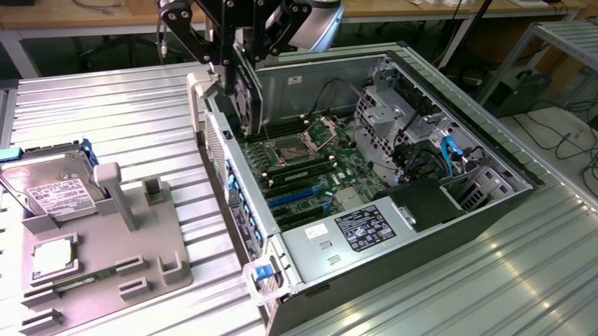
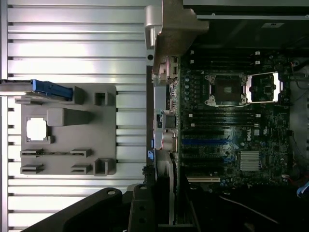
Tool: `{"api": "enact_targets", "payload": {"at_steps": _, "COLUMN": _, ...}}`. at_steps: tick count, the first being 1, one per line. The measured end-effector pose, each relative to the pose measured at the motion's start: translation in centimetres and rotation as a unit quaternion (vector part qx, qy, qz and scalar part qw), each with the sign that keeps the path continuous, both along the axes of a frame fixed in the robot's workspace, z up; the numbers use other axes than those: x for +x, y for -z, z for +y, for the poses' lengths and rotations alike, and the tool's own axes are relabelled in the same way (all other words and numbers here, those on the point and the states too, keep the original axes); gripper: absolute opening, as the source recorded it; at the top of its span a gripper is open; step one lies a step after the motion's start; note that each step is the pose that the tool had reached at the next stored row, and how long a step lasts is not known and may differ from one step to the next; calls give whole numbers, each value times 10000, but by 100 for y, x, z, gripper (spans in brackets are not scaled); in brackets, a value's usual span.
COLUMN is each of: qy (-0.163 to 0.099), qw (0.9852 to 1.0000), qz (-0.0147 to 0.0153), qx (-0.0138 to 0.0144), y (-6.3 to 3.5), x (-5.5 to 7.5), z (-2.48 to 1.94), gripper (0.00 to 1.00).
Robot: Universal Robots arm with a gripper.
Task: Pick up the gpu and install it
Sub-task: 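Pick up the gpu and move the gpu toward the slot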
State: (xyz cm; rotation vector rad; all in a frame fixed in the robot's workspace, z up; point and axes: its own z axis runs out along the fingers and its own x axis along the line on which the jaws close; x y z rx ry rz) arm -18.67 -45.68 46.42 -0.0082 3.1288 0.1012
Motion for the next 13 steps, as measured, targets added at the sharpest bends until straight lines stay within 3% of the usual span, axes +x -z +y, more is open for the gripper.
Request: {"api": "enact_targets", "payload": {"at_steps": 13, "qy": 0, "qw": 10000, "qz": -7, "qx": 0, "y": 16, "x": 52, "z": 0, "gripper": 27}}
